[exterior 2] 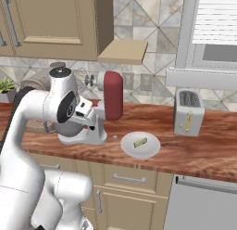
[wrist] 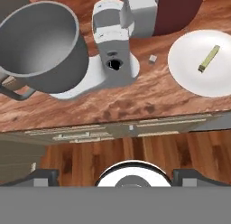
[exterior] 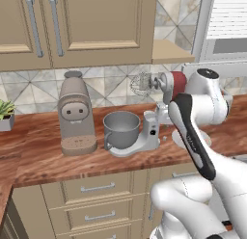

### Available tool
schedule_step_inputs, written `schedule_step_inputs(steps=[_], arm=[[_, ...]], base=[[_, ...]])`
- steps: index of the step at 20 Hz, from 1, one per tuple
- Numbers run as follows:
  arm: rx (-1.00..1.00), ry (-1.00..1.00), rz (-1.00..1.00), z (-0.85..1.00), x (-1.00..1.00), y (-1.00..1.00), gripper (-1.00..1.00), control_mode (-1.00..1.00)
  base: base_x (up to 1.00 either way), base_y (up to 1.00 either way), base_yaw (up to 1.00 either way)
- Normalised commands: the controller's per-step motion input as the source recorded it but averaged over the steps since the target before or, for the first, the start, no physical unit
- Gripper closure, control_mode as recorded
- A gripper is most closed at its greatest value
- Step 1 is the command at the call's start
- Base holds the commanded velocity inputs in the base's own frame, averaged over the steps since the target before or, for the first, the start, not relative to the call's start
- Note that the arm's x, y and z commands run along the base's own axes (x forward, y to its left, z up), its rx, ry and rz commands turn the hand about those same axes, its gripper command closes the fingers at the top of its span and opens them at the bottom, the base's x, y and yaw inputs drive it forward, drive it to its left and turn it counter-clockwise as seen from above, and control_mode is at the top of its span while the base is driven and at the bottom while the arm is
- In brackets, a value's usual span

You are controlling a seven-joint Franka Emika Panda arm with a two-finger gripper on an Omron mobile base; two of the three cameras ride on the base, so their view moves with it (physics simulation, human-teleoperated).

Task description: Add butter and sugar cubes to the stand mixer bowl and then turn on the stand mixer to begin making frosting.

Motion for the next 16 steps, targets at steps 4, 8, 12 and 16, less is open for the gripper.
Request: schedule_step_inputs(steps=[4,8,12,16], arm=[[0.14,-0.15,0.42,0.00,0.03,-1.00,-1.00,-1.00],[0.16,-0.17,0.45,-0.01,0.17,-0.94,-1.00,-1.00],[0.12,-0.12,0.37,-0.13,0.22,-0.82,-1.00,-1.00],[0.09,-0.13,0.36,-0.19,0.26,-0.59,-1.00,-1.00]], base=[[0.00,0.00,0.00],[0.00,0.00,0.00],[0.00,0.00,0.00],[0.00,0.00,0.00]])
